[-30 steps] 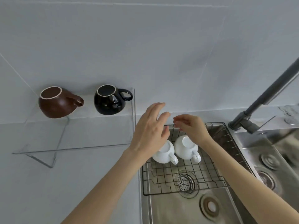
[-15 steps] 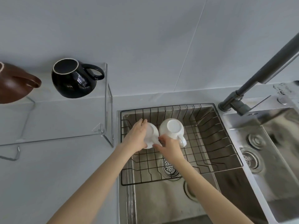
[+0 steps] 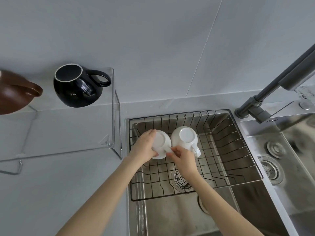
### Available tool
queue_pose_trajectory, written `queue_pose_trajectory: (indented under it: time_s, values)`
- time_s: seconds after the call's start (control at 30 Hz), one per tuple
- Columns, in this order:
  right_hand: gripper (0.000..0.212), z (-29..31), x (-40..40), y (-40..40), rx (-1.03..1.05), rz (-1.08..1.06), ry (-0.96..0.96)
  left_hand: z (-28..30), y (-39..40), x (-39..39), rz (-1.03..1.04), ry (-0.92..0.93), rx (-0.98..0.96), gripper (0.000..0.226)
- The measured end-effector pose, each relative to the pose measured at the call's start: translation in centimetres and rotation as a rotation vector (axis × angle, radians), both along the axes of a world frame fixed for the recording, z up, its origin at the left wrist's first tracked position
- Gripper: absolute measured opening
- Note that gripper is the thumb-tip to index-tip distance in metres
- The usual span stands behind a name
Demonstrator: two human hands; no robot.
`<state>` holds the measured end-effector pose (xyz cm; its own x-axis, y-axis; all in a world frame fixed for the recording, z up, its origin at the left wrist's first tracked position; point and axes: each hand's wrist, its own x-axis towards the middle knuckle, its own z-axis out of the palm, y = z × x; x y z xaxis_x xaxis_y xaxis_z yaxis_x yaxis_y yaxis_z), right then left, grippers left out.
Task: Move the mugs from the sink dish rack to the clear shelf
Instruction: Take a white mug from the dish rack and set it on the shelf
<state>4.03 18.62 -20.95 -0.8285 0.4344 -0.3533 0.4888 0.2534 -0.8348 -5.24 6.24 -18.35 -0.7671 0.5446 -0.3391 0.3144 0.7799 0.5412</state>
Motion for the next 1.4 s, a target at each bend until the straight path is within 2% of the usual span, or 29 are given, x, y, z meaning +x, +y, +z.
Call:
queue_pose_trajectory:
  time_s: [0.13, 0.5, 0.73, 0.9, 1.1, 1.27, 1.4]
  values:
    - [0.015, 2.4, 0.1, 0.7, 0.038, 0.021, 0.070, 2.6, -0.2, 0.3, 0.024, 0.065, 0.103, 0.088]
    - [0.010, 14.8, 0.1, 0.6, 0.047, 0.093, 0.379, 13.6, -3.0, 1.5, 0.138, 0.339, 0.502, 0.081]
    - [0.005, 20.8, -1.6, -4.1, -0.017, 0.236, 0.526, 18.7, -8.8, 2.0, 0.294, 0.467, 0.590, 0.085]
    - [0.005, 21.9, -4.0, -9.5, -0.024, 0.349, 0.545, 19.7, -15.0, 1.9, 0.426, 0.505, 0.592, 0.084]
    - [0.008, 20.6, -6.9, -16.7, -0.054, 0.462, 0.499, 19.2, -22.5, 1.3, 0.544, 0.421, 0.605, 0.078]
    - [0.013, 18.9, -9.2, -22.0, -0.037, 0.506, 0.446, 17.2, -27.9, -0.1, 0.637, 0.349, 0.576, 0.085]
    - [0.019, 17.5, -10.6, -25.4, -0.040, 0.499, 0.406, 16.3, -31.0, -1.4, 0.669, 0.280, 0.586, 0.075]
